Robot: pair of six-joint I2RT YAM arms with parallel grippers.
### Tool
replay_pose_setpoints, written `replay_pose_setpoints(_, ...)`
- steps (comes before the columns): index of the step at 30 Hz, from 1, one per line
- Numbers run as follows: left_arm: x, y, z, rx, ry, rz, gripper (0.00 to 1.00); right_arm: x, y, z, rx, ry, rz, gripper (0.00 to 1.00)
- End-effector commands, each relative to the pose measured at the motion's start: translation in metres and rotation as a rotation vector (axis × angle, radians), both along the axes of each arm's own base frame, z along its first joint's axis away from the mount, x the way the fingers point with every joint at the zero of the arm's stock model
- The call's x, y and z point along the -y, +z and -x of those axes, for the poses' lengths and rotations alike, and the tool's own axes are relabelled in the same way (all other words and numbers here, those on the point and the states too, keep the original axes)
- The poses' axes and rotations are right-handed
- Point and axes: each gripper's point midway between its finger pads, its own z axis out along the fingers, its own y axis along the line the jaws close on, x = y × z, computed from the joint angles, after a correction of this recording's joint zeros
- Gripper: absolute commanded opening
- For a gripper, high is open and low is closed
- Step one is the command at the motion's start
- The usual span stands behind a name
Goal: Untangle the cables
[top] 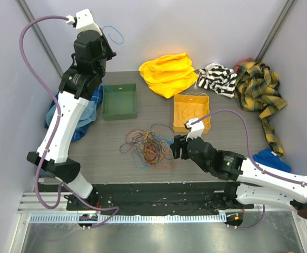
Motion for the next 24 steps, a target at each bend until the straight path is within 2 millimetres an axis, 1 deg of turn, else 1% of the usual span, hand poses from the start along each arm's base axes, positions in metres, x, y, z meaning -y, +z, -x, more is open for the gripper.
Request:
replay_pose_setpoints(1, -0.001, 0.015, -0.013, 0.061, -0.006, 0.051, 0.0, 0.013, 0.012, -0.003, 0.043, -0.034, 0.021, 0.66)
replay_pose_setpoints(2, 0.0, 0.008, -0.019, 0.048, -0.003, 0.047, 0.0, 0.015, 0.013, -0.002, 0.046, -0.035, 0.016, 0.66)
replay_pose_setpoints(3, -0.004, 0.003, -0.024, 0.04, 0.005, 0.046, 0.0, 0.016, 0.013, -0.002, 0.048, -0.036, 0.016, 0.66)
replay_pose_setpoints(5, -0.004, -0.003, -0.033, 0.032, 0.009, 0.045, 0.0, 0.019, 0.013, -0.002, 0.052, -0.04, 0.021, 0.66)
replay_pose_setpoints(6, -0.003, -0.012, -0.04, 0.014, 0.013, 0.039, 0.0, 0.02, 0.013, -0.002, 0.053, -0.041, 0.023, 0.66)
replay_pose_setpoints(8, -0.006, -0.021, -0.048, -0.003, 0.022, 0.037, 0.0, 0.022, 0.013, -0.002, 0.057, -0.046, 0.029, 0.66)
replay_pose_setpoints(9, -0.007, -0.029, -0.055, -0.02, 0.03, 0.031, 0.0, 0.025, 0.013, -0.003, 0.061, -0.053, 0.037, 0.66)
replay_pose_setpoints(11, -0.008, -0.043, -0.061, -0.047, 0.033, 0.031, 0.0, 0.027, 0.012, -0.002, 0.063, -0.054, 0.047, 0.66)
replay_pose_setpoints(12, -0.01, -0.046, -0.063, -0.048, 0.038, 0.035, 0.0, 0.028, 0.012, -0.003, 0.067, -0.06, 0.052, 0.66)
replay_pose_setpoints(13, -0.009, -0.056, -0.066, -0.068, 0.04, 0.034, 0.0, 0.03, 0.012, -0.003, 0.069, -0.062, 0.055, 0.66)
replay_pose_setpoints(15, -0.012, -0.061, -0.068, -0.069, 0.047, 0.033, 0.0, 0.032, 0.01, -0.003, 0.071, -0.066, 0.063, 0.66)
replay_pose_setpoints(16, -0.013, -0.069, -0.07, -0.083, 0.05, 0.028, 0.0, 0.032, 0.01, -0.004, 0.071, -0.067, 0.064, 0.66)
replay_pose_setpoints(17, -0.014, -0.072, -0.071, -0.087, 0.056, 0.026, 0.0, 0.031, 0.009, -0.003, 0.07, -0.064, 0.067, 0.66)
replay_pose_setpoints(19, -0.022, -0.077, -0.076, -0.091, 0.075, 0.025, 0.0, 0.03, 0.006, -0.004, 0.064, -0.064, 0.076, 0.66)
replay_pose_setpoints(20, -0.024, -0.085, -0.078, -0.104, 0.084, 0.018, 0.0, 0.03, 0.005, -0.004, 0.063, -0.062, 0.079, 0.66)
replay_pose_setpoints(22, -0.035, -0.091, -0.084, -0.104, 0.107, 0.03, 0.0, 0.029, 0.005, -0.005, 0.062, -0.065, 0.082, 0.66)
replay_pose_setpoints(23, -0.04, -0.102, -0.089, -0.118, 0.116, 0.034, 0.0, 0.03, 0.005, -0.005, 0.062, -0.064, 0.085, 0.66)
replay_pose_setpoints(24, -0.041, -0.105, -0.091, -0.12, 0.117, 0.04, 0.0, 0.029, 0.005, -0.004, 0.063, -0.063, 0.084, 0.66)
